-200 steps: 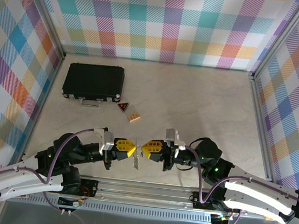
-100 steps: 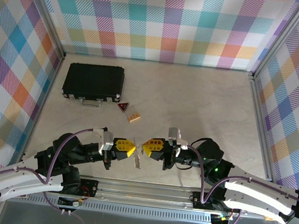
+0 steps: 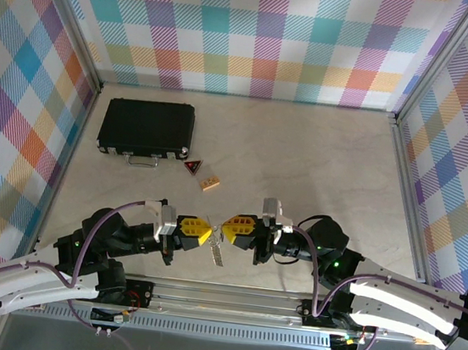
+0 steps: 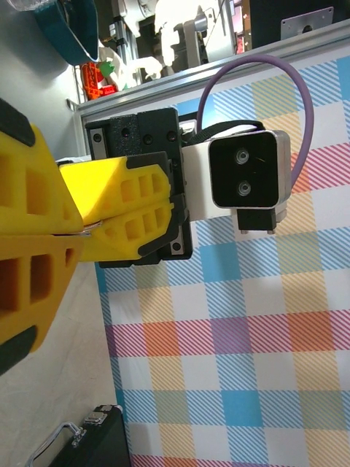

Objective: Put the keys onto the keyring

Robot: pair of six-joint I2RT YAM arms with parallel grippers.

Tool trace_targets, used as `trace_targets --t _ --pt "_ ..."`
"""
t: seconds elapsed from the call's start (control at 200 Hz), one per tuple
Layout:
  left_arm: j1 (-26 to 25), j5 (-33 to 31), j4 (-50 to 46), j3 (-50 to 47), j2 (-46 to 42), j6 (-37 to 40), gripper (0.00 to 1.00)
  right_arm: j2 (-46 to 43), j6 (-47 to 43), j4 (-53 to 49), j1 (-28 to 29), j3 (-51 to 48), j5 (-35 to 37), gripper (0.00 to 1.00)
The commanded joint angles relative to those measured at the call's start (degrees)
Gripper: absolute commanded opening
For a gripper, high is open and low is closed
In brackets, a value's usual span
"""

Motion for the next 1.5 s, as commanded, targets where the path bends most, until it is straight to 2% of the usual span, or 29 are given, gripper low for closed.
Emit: trace_targets --t 0.0,1.495 --pt "-0.4 -0.2 3.5 0.2 -0.9 0.1 0.00 0.4 0.2 3.1 0.4 -0.4 0.2 0.00" --pt "-0.4 -1.0 2.0 0.4 -1.9 0.4 0.00 1.4 1.7 9.0 0.4 -1.6 -1.2 0.00"
